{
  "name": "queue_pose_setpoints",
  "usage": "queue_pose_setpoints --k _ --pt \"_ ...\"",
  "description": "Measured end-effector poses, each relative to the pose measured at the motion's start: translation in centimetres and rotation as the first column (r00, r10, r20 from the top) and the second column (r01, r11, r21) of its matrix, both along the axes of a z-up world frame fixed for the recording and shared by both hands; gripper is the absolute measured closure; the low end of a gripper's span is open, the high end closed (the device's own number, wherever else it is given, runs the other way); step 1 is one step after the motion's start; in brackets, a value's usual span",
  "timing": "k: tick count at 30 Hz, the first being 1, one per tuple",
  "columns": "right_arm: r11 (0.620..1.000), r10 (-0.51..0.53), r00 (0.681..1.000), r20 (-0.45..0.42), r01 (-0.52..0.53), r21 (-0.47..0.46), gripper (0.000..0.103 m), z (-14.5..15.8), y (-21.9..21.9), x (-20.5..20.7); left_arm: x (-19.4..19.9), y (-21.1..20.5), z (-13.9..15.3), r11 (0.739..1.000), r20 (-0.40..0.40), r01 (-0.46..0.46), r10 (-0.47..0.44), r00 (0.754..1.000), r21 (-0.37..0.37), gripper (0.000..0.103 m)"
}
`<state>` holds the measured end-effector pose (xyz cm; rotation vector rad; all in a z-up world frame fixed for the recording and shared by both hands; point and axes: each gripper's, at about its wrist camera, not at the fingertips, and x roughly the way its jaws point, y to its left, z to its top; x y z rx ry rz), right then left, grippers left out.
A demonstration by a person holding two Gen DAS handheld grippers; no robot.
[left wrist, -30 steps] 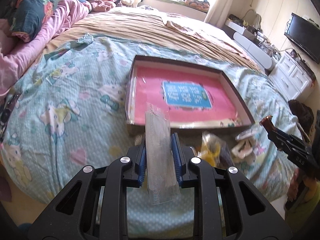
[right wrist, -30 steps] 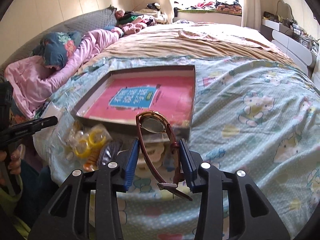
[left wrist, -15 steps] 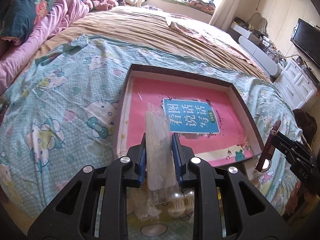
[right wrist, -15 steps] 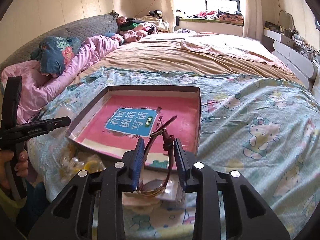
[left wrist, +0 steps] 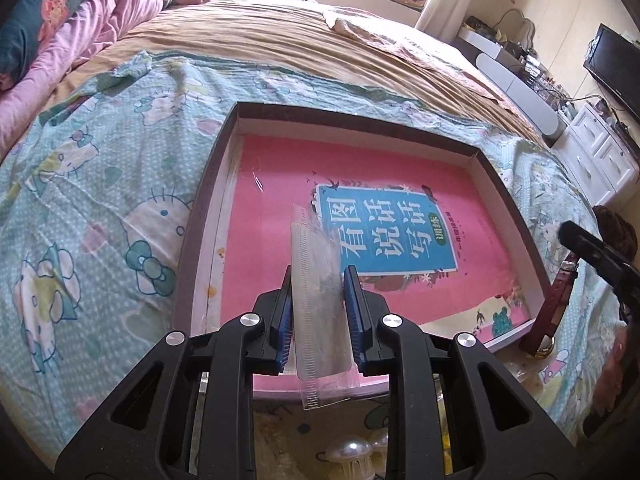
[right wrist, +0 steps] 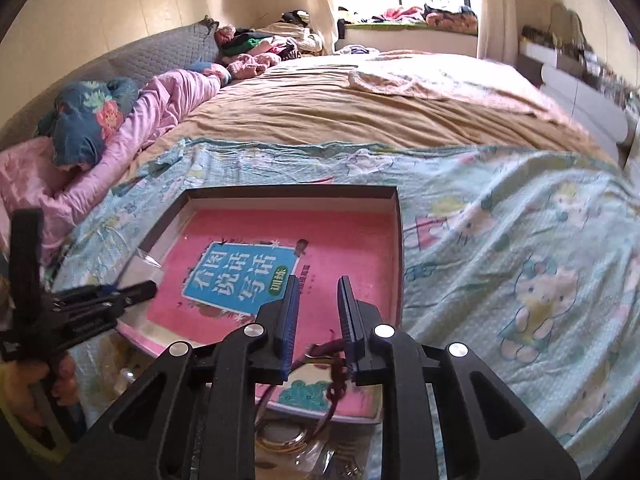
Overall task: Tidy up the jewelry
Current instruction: 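Carry the clear bag and watch into the box lid and release both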
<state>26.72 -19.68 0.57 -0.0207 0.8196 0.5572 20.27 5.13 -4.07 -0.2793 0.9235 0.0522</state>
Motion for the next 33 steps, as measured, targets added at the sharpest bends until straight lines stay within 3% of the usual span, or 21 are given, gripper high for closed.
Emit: queue_pose_setpoints --k 1,3,8,9,11,13,14,17,21,25,33 --pt "1.000 -0.009 1.000 0.006 0.009 0.000 0.044 0.2 -0.4 -0.5 0.1 0.1 -0.2 1.000 -0.004 0.001 -0.001 1.000 0.000 0.087" --pt "1.000 -0.028 0.999 0.016 0.028 0.009 0.029 0.3 -1.2 -1.5 0.2 0.1 -0.5 1.000 -0.010 0.008 -0.008 1.000 -0.003 0.087" --pt "0.999 -0.034 0.998 -0.061 0.033 -0.010 0.029 -1.7 -1.8 -2.8 0.6 0.0 -0.8 1.000 -0.012 0.021 -0.021 1.000 0.001 0.087" --pt "0.999 -0.033 0.997 -0.073 0.032 -0.014 0.030 -2.1 -1.7 -2.8 0.7 -0.1 -0.8 1.000 -0.012 0.021 -0.021 1.000 0.004 0.087" --pt "1.000 -0.021 0.996 -0.085 0.019 -0.021 0.041 -2.7 -1.5 -3.0 0.9 0.0 -0.9 1.000 -0.014 0.023 -0.023 1.000 0.013 0.087" --pt "1.000 0.003 0.994 -0.106 -0.003 -0.002 0.059 -3.0 -1.2 -3.0 1.1 0.0 -1.0 0.999 -0.021 0.028 -0.027 0.999 0.023 0.087" --pt "1.000 0.008 0.994 -0.107 -0.008 0.002 0.060 -2.9 -0.9 -3.0 1.2 0.0 -1.0 0.999 -0.023 0.027 -0.026 0.999 0.027 0.087" --pt "0.999 0.034 0.996 -0.078 -0.033 0.015 0.075 -1.7 -0.5 -3.3 1.3 0.3 -1.1 0.999 -0.027 0.026 -0.026 0.999 0.023 0.087" --pt "0.999 0.029 0.999 -0.043 -0.028 0.025 0.078 -0.4 0.0 -2.4 1.4 0.4 -1.1 0.999 -0.027 0.027 -0.027 0.999 0.021 0.084" --pt "0.998 0.008 0.999 -0.033 -0.006 0.062 0.078 0.1 0.1 -0.8 1.4 0.5 -0.8 0.999 -0.022 0.029 -0.028 0.999 0.025 0.071" --pt "0.996 -0.082 0.992 -0.094 0.085 0.035 0.077 -2.6 -0.5 2.5 1.2 0.5 -0.5 0.999 -0.022 0.029 -0.029 0.999 0.026 0.049"
